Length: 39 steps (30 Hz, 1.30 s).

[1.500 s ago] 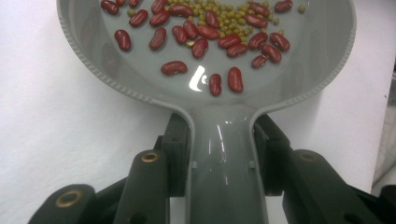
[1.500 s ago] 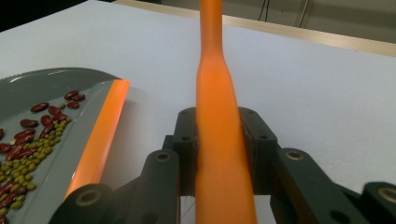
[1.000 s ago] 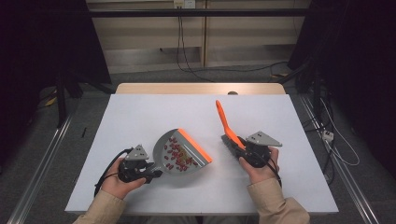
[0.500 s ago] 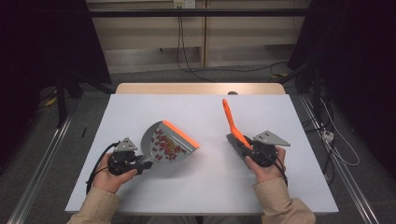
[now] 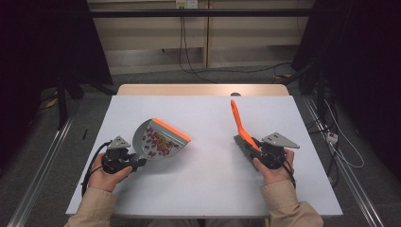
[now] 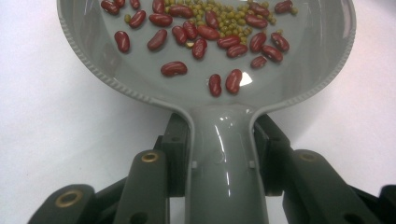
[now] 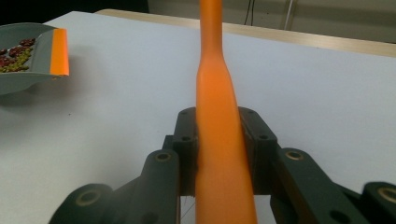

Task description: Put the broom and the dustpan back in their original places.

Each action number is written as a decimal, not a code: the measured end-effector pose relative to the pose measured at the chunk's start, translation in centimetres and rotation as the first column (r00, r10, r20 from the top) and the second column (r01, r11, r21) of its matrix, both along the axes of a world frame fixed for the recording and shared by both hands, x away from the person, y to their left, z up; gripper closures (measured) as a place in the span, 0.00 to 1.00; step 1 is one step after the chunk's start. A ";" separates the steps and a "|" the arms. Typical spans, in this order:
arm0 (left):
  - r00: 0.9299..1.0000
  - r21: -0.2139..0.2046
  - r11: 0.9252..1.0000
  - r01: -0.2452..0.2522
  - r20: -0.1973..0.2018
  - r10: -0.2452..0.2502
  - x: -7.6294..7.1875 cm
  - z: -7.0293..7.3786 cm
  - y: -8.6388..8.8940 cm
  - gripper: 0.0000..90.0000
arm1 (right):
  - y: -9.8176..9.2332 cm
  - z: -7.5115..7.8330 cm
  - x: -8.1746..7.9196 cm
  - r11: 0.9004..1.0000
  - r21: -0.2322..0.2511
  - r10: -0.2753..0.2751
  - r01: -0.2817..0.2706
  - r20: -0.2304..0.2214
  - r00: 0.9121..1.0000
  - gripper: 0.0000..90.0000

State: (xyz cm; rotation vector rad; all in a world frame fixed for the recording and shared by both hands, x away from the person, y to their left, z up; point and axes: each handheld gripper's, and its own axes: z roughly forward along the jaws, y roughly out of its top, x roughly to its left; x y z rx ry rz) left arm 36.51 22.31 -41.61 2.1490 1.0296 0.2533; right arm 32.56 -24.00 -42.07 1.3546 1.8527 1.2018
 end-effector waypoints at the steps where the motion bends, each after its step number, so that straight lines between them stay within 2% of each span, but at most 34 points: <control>1: 1.000 0.002 1.000 -0.008 -0.004 0.008 0.1 0.0 0.1 0.71 | -0.2 0.0 0.0 1.000 0.002 -0.006 0.006 -0.002 1.000 0.79; 6: 0.999 0.006 0.999 -0.048 -0.012 0.048 0.4 -0.4 0.4 0.71 | -1.2 0.1 0.0 1.000 0.006 -0.028 0.028 0.000 1.000 0.79; 10: 0.997 0.027 0.997 -0.070 -0.015 0.071 0.7 -0.8 0.5 0.71 | -2.0 0.0 -0.1 0.999 0.008 -0.047 0.047 0.000 0.999 0.79; 12: 0.996 0.021 0.996 -0.084 -0.018 0.084 0.8 -1.0 0.6 0.71 | -2.3 -0.1 -0.1 0.999 0.010 -0.053 0.053 -0.003 0.999 0.79; 15: 0.992 0.015 0.992 -0.123 -0.021 0.123 1.0 -1.3 0.6 0.71 | -2.9 -0.1 -0.2 0.998 0.006 -0.070 0.070 0.003 0.998 0.79; 19: 0.989 0.021 0.989 -0.146 -0.030 0.147 1.4 -1.4 1.0 0.71 | -4.1 -0.2 -0.1 0.995 0.006 -0.100 0.100 0.004 0.995 0.79; 20: 0.987 0.022 0.987 -0.159 -0.020 0.159 1.5 -1.5 1.0 0.71 | -4.4 -0.2 -0.1 0.995 0.006 -0.104 0.104 0.005 0.995 0.79; 29: 0.981 0.040 0.980 -0.193 -0.020 0.194 2.0 -1.8 1.1 0.71 | -5.7 -0.1 0.3 0.989 -0.013 -0.148 0.148 0.018 0.989 0.79; 39: 0.971 0.049 0.970 -0.238 -0.016 0.239 2.4 -2.0 1.2 0.71 | -7.0 -0.8 0.8 0.980 -0.032 -0.198 0.198 0.013 0.980 0.79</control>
